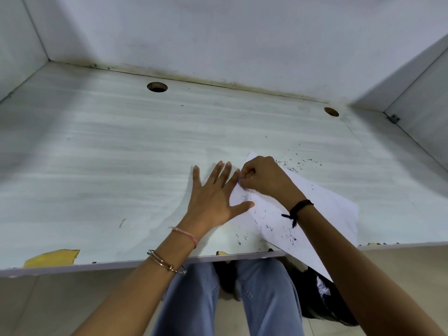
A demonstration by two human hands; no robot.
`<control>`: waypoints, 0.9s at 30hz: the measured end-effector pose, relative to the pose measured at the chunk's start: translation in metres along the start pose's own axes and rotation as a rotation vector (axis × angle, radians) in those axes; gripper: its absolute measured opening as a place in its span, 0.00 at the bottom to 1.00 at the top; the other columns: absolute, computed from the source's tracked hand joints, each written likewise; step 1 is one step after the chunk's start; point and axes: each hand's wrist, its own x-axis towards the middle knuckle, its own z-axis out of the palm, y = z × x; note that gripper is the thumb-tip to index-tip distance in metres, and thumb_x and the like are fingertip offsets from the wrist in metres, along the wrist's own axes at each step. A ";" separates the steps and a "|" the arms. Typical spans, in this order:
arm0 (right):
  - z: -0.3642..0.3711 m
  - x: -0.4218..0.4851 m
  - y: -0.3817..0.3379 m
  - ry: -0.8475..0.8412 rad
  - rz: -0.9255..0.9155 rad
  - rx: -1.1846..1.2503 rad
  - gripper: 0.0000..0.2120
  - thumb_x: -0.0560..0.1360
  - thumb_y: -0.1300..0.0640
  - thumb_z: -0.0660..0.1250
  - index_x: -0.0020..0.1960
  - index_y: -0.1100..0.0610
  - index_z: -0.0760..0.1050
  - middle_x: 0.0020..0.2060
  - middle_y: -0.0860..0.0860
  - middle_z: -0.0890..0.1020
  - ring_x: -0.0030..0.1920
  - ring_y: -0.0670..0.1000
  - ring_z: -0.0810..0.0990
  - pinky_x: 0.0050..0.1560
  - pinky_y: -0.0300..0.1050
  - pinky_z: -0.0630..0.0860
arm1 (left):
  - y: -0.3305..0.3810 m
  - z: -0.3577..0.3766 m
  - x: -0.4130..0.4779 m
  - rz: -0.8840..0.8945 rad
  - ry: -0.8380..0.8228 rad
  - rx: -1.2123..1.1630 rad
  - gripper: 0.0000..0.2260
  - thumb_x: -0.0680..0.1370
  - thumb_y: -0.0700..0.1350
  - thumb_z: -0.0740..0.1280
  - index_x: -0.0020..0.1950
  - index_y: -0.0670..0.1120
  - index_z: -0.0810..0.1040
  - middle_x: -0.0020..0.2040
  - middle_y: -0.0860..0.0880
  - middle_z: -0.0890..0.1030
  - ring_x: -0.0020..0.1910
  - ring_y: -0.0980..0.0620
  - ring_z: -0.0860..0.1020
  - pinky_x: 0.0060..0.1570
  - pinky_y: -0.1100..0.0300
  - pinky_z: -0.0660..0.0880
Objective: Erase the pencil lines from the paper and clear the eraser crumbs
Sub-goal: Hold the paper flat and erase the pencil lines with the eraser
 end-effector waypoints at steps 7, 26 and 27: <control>-0.008 0.003 0.001 0.037 0.018 -0.008 0.02 0.69 0.64 0.71 0.39 0.61 0.83 0.34 0.51 0.82 0.30 0.45 0.75 0.28 0.30 0.67 | 0.000 -0.001 0.001 -0.004 -0.017 0.021 0.46 0.66 0.76 0.32 0.80 0.56 0.44 0.80 0.51 0.42 0.78 0.52 0.38 0.71 0.33 0.35; 0.002 -0.007 -0.001 -0.110 0.008 0.053 0.01 0.67 0.62 0.73 0.38 0.57 0.83 0.32 0.50 0.82 0.32 0.47 0.77 0.35 0.38 0.70 | 0.000 -0.001 0.000 -0.004 -0.019 0.007 0.45 0.67 0.77 0.34 0.80 0.56 0.43 0.80 0.52 0.42 0.78 0.53 0.37 0.71 0.33 0.35; -0.001 -0.006 0.001 -0.120 0.016 0.065 0.01 0.67 0.61 0.74 0.39 0.57 0.84 0.31 0.49 0.81 0.32 0.46 0.76 0.34 0.37 0.70 | 0.000 -0.001 0.001 -0.005 -0.023 0.009 0.46 0.67 0.77 0.34 0.80 0.56 0.43 0.80 0.52 0.42 0.78 0.53 0.37 0.71 0.33 0.35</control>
